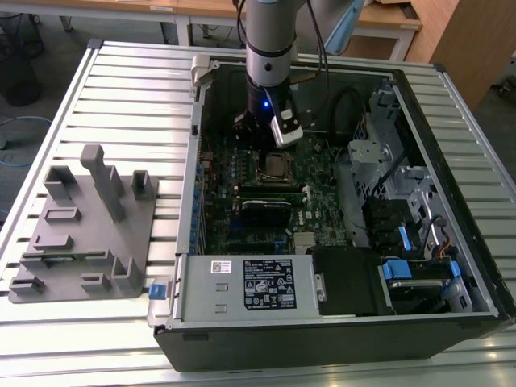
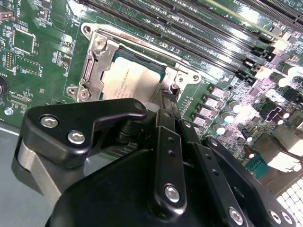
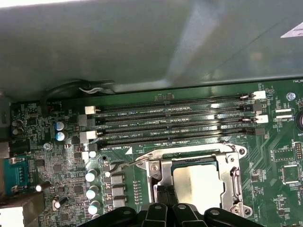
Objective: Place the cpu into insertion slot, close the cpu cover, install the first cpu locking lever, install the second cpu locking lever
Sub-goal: 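Close the cpu cover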
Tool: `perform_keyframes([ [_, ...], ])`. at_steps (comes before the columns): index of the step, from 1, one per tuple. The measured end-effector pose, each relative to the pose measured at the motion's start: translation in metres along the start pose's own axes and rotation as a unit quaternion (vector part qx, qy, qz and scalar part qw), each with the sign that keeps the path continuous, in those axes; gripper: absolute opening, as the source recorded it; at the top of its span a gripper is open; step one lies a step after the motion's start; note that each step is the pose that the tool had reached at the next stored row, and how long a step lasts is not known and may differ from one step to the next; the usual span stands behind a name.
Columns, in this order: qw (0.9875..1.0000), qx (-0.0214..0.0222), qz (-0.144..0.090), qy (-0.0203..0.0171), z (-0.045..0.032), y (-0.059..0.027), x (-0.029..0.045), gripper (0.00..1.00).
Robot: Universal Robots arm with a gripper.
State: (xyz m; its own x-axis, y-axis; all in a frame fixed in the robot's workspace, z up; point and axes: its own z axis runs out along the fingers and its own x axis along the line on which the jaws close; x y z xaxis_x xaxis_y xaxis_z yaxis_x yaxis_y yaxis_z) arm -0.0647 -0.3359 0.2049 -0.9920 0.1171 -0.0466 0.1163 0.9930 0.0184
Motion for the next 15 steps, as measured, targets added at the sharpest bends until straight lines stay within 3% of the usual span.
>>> perform_keyframes([
  [15,1.0000,0.0001,0.000,0.0000,0.0033,-0.0001,0.0002,0.10],
])
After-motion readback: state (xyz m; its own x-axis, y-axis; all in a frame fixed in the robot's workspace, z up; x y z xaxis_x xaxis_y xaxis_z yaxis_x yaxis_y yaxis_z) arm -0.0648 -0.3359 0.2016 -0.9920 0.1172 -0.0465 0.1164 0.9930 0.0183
